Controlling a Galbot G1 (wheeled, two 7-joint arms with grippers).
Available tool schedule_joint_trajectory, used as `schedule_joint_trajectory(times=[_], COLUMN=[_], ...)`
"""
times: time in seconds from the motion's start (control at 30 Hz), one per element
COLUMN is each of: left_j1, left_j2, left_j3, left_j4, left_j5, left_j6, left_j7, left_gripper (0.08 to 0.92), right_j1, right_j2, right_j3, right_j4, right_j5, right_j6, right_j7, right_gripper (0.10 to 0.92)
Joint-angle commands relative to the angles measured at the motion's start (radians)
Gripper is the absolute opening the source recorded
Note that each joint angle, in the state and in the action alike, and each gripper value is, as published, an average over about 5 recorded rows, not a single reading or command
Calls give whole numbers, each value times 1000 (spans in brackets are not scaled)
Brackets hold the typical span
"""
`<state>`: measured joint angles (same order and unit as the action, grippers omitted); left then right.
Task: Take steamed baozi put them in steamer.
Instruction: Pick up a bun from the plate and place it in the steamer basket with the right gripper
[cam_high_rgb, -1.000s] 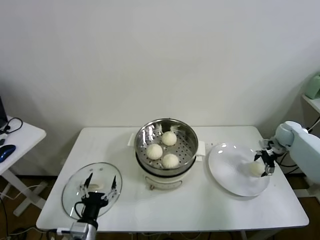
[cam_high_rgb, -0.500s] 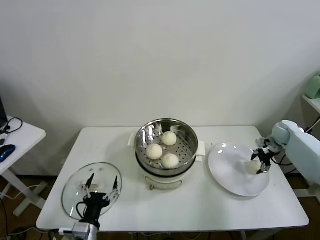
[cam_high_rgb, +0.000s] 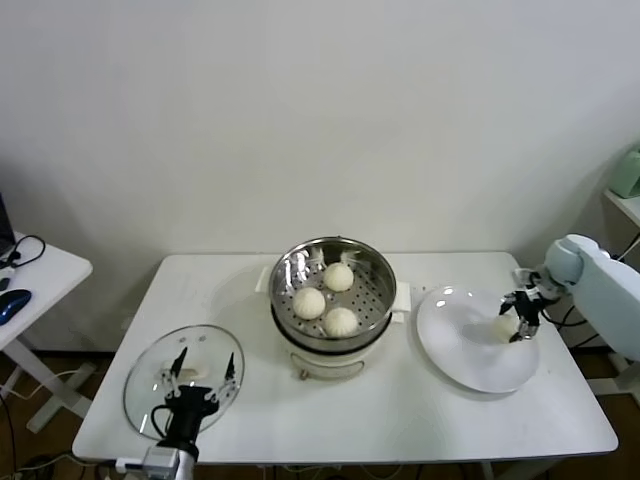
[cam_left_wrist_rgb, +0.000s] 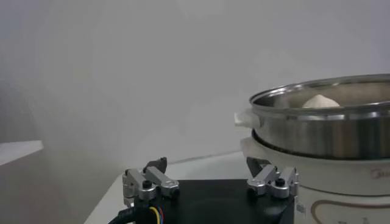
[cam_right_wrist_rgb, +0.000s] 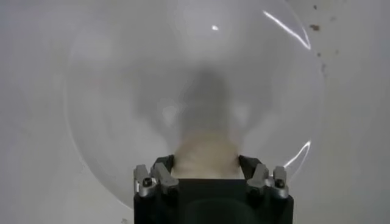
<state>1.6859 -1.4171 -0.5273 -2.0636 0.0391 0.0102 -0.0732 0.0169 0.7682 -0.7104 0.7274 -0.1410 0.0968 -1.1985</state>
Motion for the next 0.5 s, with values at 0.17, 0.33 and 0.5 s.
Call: schedule_joint_trajectory(times=[0.17,0.33,0.5], left_j1=[2,-3,-3], left_j2=[2,3,-1], left_j3=[5,24,41], left_j4=[-9,-16,-15], left_j5=[4,15,12], left_j6=[0,2,2], left_j7=[0,0,0], left_gripper=[823,823,823], right_j1=[339,530,649], right_j2=[-28,29,106], right_j3=[-358,-556,-665], right_j4=[143,184,208], right_j5=[411,643,793], right_j6=[-116,-195,-234], right_j7=[-8,6,28], right_gripper=[720,713,713])
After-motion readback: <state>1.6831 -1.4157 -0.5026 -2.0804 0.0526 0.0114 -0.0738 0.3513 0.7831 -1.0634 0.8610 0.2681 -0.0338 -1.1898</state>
